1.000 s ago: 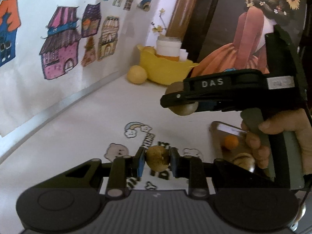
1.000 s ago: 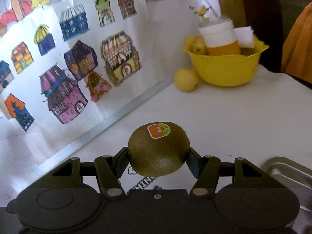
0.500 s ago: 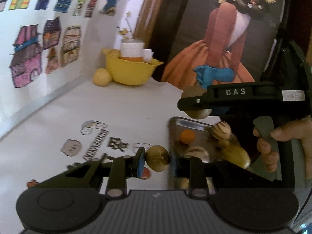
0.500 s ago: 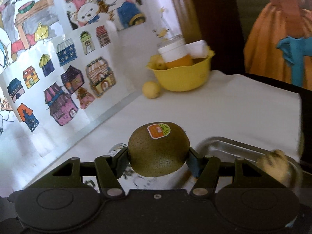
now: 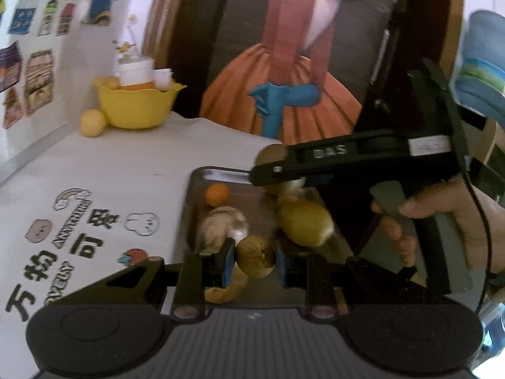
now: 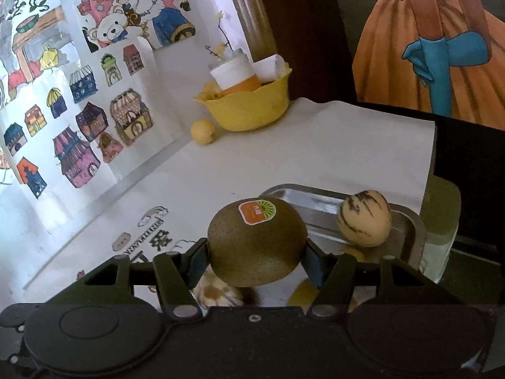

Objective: Organize fruits
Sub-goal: 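Carry the brown fruit in the left tool over the tray while the right tool carries the kiwi there, then lower and open the left tool on the tray while the right tool releases the kiwi there, then withdraw both open tools from the tray back over the table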

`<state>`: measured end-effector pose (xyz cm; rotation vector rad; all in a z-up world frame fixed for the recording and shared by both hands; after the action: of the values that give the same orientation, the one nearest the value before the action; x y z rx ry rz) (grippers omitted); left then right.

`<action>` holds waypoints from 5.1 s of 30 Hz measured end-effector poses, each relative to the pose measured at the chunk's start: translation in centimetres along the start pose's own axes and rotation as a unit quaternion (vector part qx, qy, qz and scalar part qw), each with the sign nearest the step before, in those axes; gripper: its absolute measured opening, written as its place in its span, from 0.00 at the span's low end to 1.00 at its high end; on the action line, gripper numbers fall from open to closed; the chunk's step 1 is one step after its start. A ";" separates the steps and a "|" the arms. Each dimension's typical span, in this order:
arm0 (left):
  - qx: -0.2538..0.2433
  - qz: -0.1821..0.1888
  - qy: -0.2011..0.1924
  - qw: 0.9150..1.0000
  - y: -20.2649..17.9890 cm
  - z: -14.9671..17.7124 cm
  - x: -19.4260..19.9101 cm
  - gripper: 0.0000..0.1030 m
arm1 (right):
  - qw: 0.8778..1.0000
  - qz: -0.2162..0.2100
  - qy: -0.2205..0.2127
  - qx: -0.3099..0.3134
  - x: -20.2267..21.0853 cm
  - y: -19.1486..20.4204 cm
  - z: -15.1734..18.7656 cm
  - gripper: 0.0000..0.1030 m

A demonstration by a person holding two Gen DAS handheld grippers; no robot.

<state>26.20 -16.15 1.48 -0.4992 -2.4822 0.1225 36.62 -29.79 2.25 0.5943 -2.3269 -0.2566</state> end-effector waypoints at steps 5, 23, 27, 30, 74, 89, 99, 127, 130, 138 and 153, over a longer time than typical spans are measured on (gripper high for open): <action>-0.015 0.005 0.010 1.000 -1.4 0.4 -1.0 0.28 | 1.000 -0.003 0.002 -0.007 -0.9 -0.9 0.3 0.62; -0.027 -0.003 0.054 0.998 -2.5 1.4 -4.5 0.28 | 0.999 0.008 0.025 -0.022 -4.0 -3.0 1.0 0.62; -0.027 -0.006 0.059 0.998 -2.4 1.5 -4.7 0.28 | 0.999 0.009 0.030 -0.017 -4.3 -2.9 1.2 0.62; -0.026 -0.006 0.062 0.998 -2.4 1.6 -4.8 0.28 | 0.999 0.010 0.035 -0.014 -4.5 -2.8 1.2 0.62; -0.002 0.005 0.078 0.997 -1.9 2.1 -5.5 0.29 | 0.998 0.030 0.050 0.014 -5.1 -2.7 1.7 0.65; 0.005 0.006 0.064 0.998 -1.9 1.6 -4.3 0.53 | 0.999 0.024 0.041 0.016 -3.1 -2.0 1.4 0.72; -0.010 0.003 0.035 0.999 -2.8 0.7 -1.3 0.73 | 0.999 0.012 0.023 0.021 -0.8 -0.5 0.9 0.78; 0.079 -0.075 -0.035 0.993 3.6 0.7 8.1 0.99 | 0.999 0.016 -0.029 0.028 5.8 4.6 1.9 0.98; 0.083 -0.081 -0.040 0.992 4.0 1.0 9.2 0.99 | 0.999 0.018 -0.034 0.029 6.6 5.4 2.4 0.99; 0.090 -0.101 -0.059 0.989 5.5 1.6 12.1 0.99 | 0.998 0.018 -0.045 0.040 8.8 7.8 3.9 0.99; 0.093 -0.128 -0.066 0.985 8.1 4.0 15.0 0.99 | 0.995 0.041 -0.068 0.067 13.0 13.4 9.2 0.99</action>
<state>15.28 -2.86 4.70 -0.0954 -2.6057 0.2880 17.32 -24.21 7.85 0.5614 -2.5088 -0.1057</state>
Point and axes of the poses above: each gripper's, at about its wrist camera, not at the fingertips, and x roughly against the way its jaws point, y to its left, z to its underside, the point moved 8 cm from there along -x, roughly the way its jaws point, and after that the axes turned 4 degrees about -z, right-handed, at the moved point
